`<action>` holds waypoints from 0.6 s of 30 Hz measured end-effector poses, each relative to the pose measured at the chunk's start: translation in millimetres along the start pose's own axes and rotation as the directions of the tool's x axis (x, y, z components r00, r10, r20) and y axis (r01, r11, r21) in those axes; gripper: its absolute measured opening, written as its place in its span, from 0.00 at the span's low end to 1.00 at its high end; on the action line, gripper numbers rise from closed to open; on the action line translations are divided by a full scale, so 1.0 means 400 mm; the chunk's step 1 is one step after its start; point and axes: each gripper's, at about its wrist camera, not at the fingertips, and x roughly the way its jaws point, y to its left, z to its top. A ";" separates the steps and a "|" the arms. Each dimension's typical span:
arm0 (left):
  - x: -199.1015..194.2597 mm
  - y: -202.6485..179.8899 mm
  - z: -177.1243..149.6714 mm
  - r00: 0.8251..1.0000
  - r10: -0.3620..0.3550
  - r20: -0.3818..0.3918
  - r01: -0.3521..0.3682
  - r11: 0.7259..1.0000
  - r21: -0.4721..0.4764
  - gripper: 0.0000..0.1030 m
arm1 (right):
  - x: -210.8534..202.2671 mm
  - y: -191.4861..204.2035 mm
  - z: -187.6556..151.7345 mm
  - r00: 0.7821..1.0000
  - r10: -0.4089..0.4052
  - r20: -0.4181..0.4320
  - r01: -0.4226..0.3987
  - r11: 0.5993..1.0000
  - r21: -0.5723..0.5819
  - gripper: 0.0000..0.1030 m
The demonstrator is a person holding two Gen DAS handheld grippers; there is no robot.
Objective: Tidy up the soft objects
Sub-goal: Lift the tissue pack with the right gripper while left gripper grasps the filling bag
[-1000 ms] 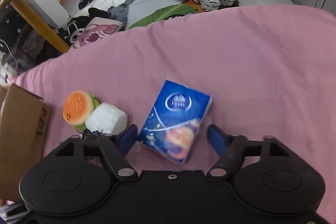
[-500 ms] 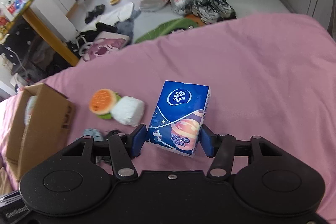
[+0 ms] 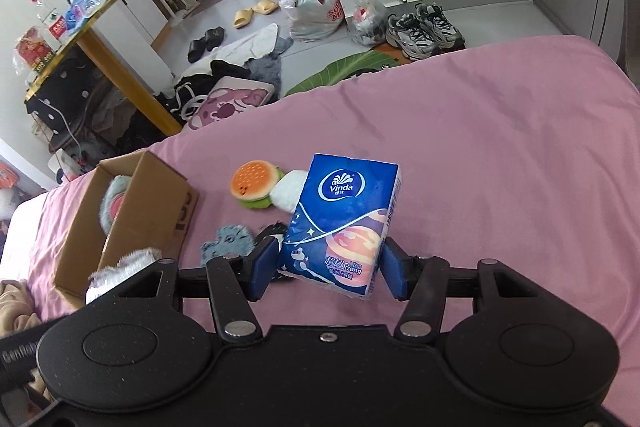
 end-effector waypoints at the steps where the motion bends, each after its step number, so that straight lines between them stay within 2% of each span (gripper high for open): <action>1: -0.009 0.004 0.000 1.000 0.000 0.006 0.000 1.000 -0.001 0.30 | -0.005 0.007 -0.004 1.000 0.004 0.003 -0.004 1.000 -0.004 0.52; 18: -0.100 0.090 0.021 0.997 0.006 0.081 -0.001 0.999 -0.053 0.30 | -0.059 0.124 -0.012 0.998 0.035 0.055 -0.030 0.996 -0.083 0.53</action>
